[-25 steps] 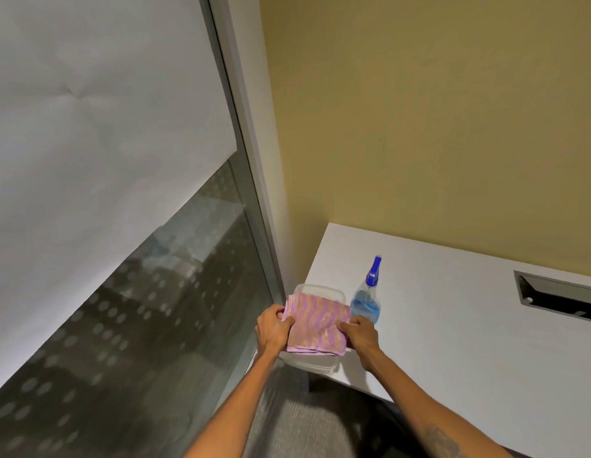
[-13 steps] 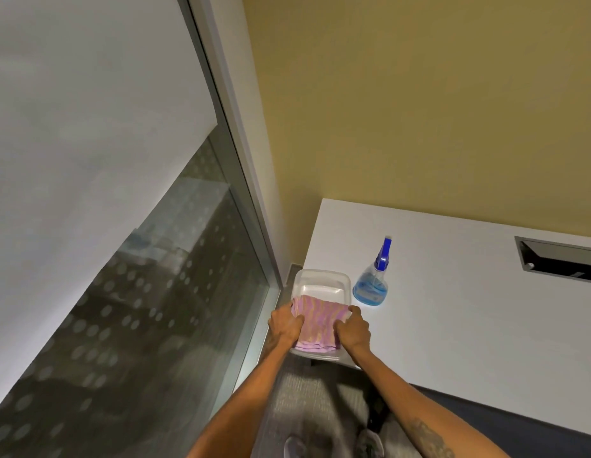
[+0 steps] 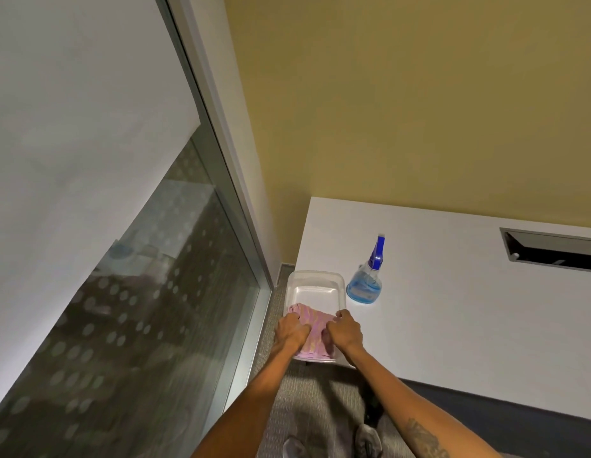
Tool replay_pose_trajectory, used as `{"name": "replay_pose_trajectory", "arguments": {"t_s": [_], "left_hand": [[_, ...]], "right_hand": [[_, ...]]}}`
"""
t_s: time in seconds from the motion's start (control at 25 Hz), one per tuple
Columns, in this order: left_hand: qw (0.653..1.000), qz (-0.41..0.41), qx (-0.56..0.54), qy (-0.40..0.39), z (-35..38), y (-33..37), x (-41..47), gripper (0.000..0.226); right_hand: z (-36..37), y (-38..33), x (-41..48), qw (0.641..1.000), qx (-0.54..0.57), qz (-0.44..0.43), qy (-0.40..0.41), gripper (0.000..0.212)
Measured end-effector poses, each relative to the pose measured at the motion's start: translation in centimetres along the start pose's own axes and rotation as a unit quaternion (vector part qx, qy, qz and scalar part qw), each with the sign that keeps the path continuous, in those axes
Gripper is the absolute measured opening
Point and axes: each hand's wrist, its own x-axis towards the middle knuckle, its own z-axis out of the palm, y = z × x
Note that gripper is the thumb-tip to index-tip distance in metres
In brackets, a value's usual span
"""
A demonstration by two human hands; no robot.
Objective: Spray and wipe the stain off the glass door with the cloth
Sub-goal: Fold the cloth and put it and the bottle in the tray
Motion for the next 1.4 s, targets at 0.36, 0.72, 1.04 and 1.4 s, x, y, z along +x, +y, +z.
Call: {"name": "replay_pose_trajectory", "arguments": {"t_s": [0.36,0.72,1.04,1.4], "left_hand": [[0.983,0.115,-0.136,-0.032,0.3,5.4,-0.4,0.056],[0.972,0.194,-0.097,-0.087,0.3,13.8,0.8,0.062],[0.933,0.255,-0.244,0.064,-2.9,14.2,-1.1,0.048],[0.906,0.269,-0.275,0.177,-8.3,10.1,-2.5,0.038]], "right_hand": [[-8.6,-1.1,1.6,0.950,0.222,-0.071,0.209,0.062],[-11.6,-2.2,2.4,0.964,0.165,-0.153,0.142,0.042],[-14.2,-6.0,-0.3,0.937,0.093,-0.266,0.207,0.031],[-11.5,-12.4,-3.8,0.923,0.038,-0.325,0.203,0.026]]}}
